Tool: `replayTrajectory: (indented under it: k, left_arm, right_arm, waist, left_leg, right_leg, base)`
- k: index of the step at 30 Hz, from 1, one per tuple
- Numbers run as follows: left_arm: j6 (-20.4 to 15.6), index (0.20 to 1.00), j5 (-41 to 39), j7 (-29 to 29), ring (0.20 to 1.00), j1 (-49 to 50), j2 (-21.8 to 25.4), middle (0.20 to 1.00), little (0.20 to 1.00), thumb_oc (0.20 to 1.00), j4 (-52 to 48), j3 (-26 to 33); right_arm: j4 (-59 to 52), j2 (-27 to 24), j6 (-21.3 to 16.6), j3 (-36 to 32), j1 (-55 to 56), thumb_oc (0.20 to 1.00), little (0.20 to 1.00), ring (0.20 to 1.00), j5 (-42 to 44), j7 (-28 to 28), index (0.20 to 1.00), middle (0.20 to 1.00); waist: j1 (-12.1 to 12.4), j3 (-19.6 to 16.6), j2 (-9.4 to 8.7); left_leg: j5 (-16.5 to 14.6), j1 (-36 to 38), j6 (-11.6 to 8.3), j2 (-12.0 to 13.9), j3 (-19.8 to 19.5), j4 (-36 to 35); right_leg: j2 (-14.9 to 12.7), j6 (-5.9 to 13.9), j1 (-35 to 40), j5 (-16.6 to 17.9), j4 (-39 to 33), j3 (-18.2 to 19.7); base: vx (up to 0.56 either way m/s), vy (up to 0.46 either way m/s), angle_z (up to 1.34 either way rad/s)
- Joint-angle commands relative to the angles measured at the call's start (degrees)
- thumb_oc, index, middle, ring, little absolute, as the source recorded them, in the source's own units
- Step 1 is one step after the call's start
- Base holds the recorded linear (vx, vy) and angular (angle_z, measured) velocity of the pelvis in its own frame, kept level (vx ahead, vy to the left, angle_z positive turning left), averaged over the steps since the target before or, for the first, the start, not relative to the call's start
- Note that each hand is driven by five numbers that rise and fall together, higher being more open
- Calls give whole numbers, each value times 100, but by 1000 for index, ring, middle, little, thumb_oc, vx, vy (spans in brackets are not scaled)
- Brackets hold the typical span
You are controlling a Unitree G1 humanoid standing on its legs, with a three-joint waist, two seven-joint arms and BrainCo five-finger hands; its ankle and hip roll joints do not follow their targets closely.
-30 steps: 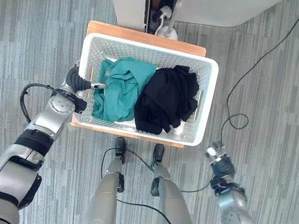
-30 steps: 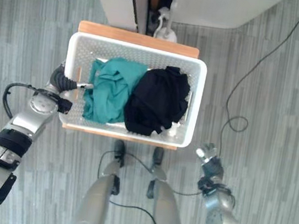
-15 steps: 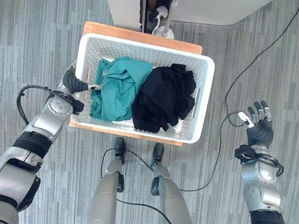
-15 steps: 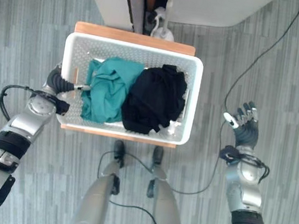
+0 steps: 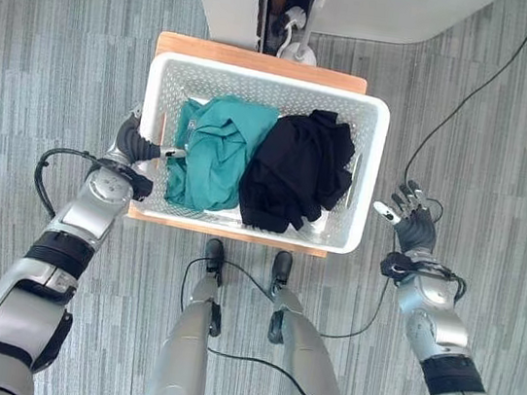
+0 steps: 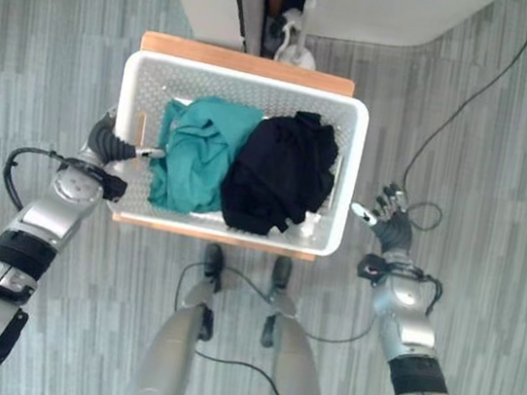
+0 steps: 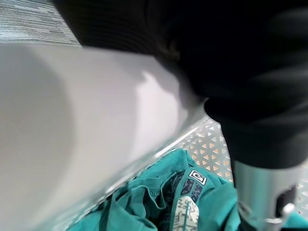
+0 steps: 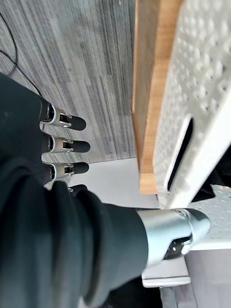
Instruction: Grab the laundry basket,head to the washer,open it,put in the laundry and shut it.
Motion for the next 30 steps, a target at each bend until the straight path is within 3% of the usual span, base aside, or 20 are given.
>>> replayTrajectory:
  k: [1, 13, 26, 27, 30]
  left_arm:
    - [-109, 1000, 106, 182, 1000, -69, -11, 1000, 1000, 1000, 75, 64]
    - [-132, 1000, 88, 260, 1000, -207, -76, 1000, 1000, 1000, 118, -16]
    - [-148, 1000, -13, 429, 1000, -540, -264, 1000, 1000, 1000, 145, -294]
    - [-106, 1000, -33, 457, 1000, -589, -269, 1000, 1000, 1000, 143, -352]
    - [-54, 1000, -40, 510, 1000, -709, -322, 1000, 1000, 1000, 156, -450]
  right_arm:
    - [-205, -183, -203, -129, 163, 1000, 1000, 1000, -158, -178, 1000, 1000]
    - [133, -287, 90, 377, -369, 1000, 1000, 1000, -696, -181, 1000, 1000]
    - [343, 342, 221, 957, -950, 1000, 1000, 1000, -673, -497, 1000, 1000]
    - [283, 457, 235, 975, -1043, 1000, 1000, 1000, -491, -621, 1000, 1000]
    - [207, 568, 304, 1011, -1262, 1000, 1000, 1000, -292, -815, 1000, 1000]
  waist:
    - [98, -373, -64]
    - [213, -260, -88]
    - [317, -65, -57]
    - [338, -67, -59]
    - [384, -45, -118]
  left_leg:
    - [-320, -555, -234, 293, -352, 677]
    - [-356, -607, -224, 286, -383, 774]
    - [-341, -960, -209, 233, -418, 891]
    - [-509, -975, -249, 252, -454, 934]
    - [-564, -1086, -248, 239, -484, 988]
  right_leg:
    - [-949, 635, -63, 135, -163, -5]
    - [-973, 622, -84, 105, -91, -27]
    - [-1020, 639, -331, 162, -64, -84]
    - [-988, 674, -328, 66, -62, -45]
    - [-984, 684, -372, 108, -110, -72]
  base:
    - [0, 0, 0]
    - [0, 0, 0]
    - [5, 4, 0]
    - [69, 35, 4]
    - [31, 16, 10]
